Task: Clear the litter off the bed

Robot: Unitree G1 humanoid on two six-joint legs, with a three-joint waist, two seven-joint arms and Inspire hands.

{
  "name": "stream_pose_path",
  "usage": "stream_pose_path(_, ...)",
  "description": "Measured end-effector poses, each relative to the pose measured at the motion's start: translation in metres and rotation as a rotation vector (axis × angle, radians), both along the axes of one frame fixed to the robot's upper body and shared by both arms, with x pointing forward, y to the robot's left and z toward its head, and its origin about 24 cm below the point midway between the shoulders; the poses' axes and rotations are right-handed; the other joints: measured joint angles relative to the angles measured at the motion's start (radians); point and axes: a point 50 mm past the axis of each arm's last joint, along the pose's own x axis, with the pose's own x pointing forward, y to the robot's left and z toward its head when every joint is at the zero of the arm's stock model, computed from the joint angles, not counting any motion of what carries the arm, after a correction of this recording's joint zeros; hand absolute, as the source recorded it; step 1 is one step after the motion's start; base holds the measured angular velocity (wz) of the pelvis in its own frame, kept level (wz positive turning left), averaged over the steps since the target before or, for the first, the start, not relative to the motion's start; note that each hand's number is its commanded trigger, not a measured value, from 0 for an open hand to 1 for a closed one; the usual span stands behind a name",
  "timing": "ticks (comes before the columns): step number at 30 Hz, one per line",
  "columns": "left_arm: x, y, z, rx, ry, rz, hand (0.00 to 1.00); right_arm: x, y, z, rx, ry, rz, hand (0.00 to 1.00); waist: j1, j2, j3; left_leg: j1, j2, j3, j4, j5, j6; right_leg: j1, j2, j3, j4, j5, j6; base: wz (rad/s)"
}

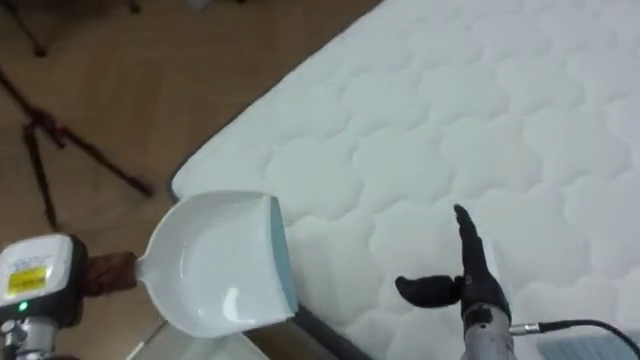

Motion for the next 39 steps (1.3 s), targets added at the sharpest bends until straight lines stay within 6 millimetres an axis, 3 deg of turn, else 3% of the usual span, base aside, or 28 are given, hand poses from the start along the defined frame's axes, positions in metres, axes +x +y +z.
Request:
stream_pose_path(3, 0.003, -0.012, 0.0, -0.114, -0.05, 0.024, 1.0, 0.001, -0.004, 0.007, -0.014, -0.018, 0.011, 0.0, -0.013, 0.006, 0.0002, 0.028, 0.007, 0.002, -0.012, -0.002, -0.003, 0.008, 0.04, 0.057, -0.023, 0.018, -0.013, -0.94)
stream_pose_path(7, 0.007, -0.017, 0.004, -0.176, -0.102, 0.033, 1.0, 0.003, -0.009, 0.011, -0.027, -0.032, 0.003, 0.0, -0.022, 0.016, 0.0057, 0.076, 0.006, -0.026, -0.031, -0.017, -0.013, 0.021, 0.068, 0.051, -0.024, 0.03, -0.037, -0.9)
stream_pose_path(11, 0.008, -0.017, 0.004, -0.187, -0.106, 0.02, 1.0, 0.006, -0.01, 0.014, -0.023, -0.04, 0.011, 0.0, -0.034, 0.019, 0.0061, 0.111, 0.009, 0.059, -0.058, -0.022, -0.019, 0.012, 0.092, 0.068, -0.007, 0.031, -0.052, -0.8)
stream_pose_path(14, 0.009, -0.019, 0.005, -0.2, -0.114, 0.002, 1.0, 0.006, -0.009, 0.014, -0.015, -0.034, 0.024, 0.0, -0.039, 0.017, 0.0072, 0.124, 0.011, 0.117, -0.082, -0.027, -0.024, 0.002, 0.115, 0.111, -0.014, 0.04, -0.053, -0.63)
stream_pose_path(16, 0.01, -0.019, 0.006, -0.208, -0.12, -0.007, 1.0, 0.006, -0.008, 0.013, -0.016, -0.03, 0.03, 0.0, -0.039, 0.019, 0.0066, 0.132, 0.024, 0.15, -0.092, -0.034, -0.028, 0.013, 0.123, 0.105, -0.031, 0.056, -0.057, -0.46)
stream_pose_path(18, 0.01, -0.019, 0.006, -0.213, -0.122, -0.005, 1.0, 0.006, -0.008, 0.013, -0.016, -0.031, 0.032, 0.0, -0.04, 0.012, 0.0094, 0.144, 0.031, 0.174, -0.094, -0.034, -0.029, 0.02, 0.108, 0.031, -0.045, 0.063, -0.07, -0.32)
stream_pose_path(20, 0.011, -0.019, 0.006, -0.218, -0.111, -0.008, 1.0, 0.007, -0.008, 0.013, -0.016, -0.032, 0.032, 0.0, -0.043, 0.01, 0.0095, 0.147, 0.031, 0.179, -0.098, -0.034, -0.029, 0.021, 0.1, -0.011, -0.054, 0.065, -0.078, -0.12)
stream_pose_path(26, 0.014, -0.02, 0.005, -0.236, -0.072, -0.014, 1.0, 0.009, -0.003, 0.014, -0.064, -0.03, 0.076, 0.0, -0.065, 0.006, 0.0118, 0.152, 0.035, 0.182, -0.097, -0.034, -0.029, 0.035, 0.11, -0.006, -0.084, 0.071, -0.079, -0.02)
stream_pose_path(29, 0.014, -0.021, 0.004, -0.24, -0.054, -0.017, 1.0, 0.009, 0.002, 0.013, -0.054, -0.033, 0.079, 0.0, -0.077, 0.005, 0.0141, 0.161, 0.039, 0.185, -0.108, -0.034, -0.03, 0.047, 0.112, -0.024, -0.1, 0.072, -0.078, 0.0)
stream_pose_path(30, 0.014, -0.023, 0.002, -0.239, -0.04, -0.022, 0.67, 0.009, 0.002, 0.012, -0.051, -0.031, 0.081, 0.0, -0.078, 0.006, 0.0144, 0.168, 0.041, 0.19, -0.109, -0.034, -0.03, 0.057, 0.112, -0.039, -0.112, 0.073, -0.079, -0.05)
stream_pose_path(31, 0.014, -0.025, 0.001, -0.242, -0.035, -0.025, 0.07, 0.01, 0.002, 0.013, -0.05, -0.031, 0.082, 0.0, -0.078, 0.007, 0.0149, 0.17, 0.042, 0.193, -0.11, -0.034, -0.03, 0.06, 0.112, -0.046, -0.116, 0.074, -0.081, -0.12)
stream_pose_path(32, 0.013, -0.026, 0.0, -0.249, -0.023, -0.024, 0.0, 0.01, 0.003, 0.012, -0.045, -0.029, 0.086, 0.0, -0.079, 0.007, 0.0151, 0.175, 0.044, 0.205, -0.11, -0.035, -0.032, 0.065, 0.111, -0.062, -0.119, 0.073, -0.084, -0.14)
stream_pose_path(35, 0.013, -0.03, -0.003, -0.269, -0.003, -0.019, 0.0, 0.01, 0.004, 0.012, -0.03, -0.024, 0.094, 0.0, -0.077, 0.007, 0.015, 0.182, 0.045, 0.228, -0.103, -0.035, -0.034, 0.072, 0.119, -0.05, -0.131, 0.074, -0.087, -0.27)
stream_pose_path(37, 0.01, -0.032, -0.005, -0.282, 0.006, -0.012, 0.0, 0.009, 0.006, 0.011, -0.022, -0.02, 0.1, 0.0, -0.068, 0.007, 0.0151, 0.193, 0.044, 0.239, -0.094, -0.034, -0.037, 0.072, 0.129, -0.011, -0.132, 0.074, -0.087, -0.53)
stream_pose_path(38, 0.007, -0.033, -0.007, -0.303, 0.009, 0.006, 0.0, 0.009, 0.008, 0.01, -0.019, -0.018, 0.109, 0.0, -0.06, 0.008, 0.0144, 0.198, 0.042, 0.227, -0.077, -0.035, -0.039, 0.078, 0.139, 0.024, -0.131, 0.075, -0.087, -0.76)
stream_pose_path(39, 0.001, -0.032, -0.01, -0.317, 0.018, 0.021, 0.0, 0.009, 0.01, 0.009, -0.022, -0.014, 0.12, 0.0, -0.059, 0.011, 0.0112, 0.201, 0.039, 0.185, -0.065, -0.035, -0.039, 0.084, 0.148, 0.053, -0.131, 0.077, -0.088, -0.8)
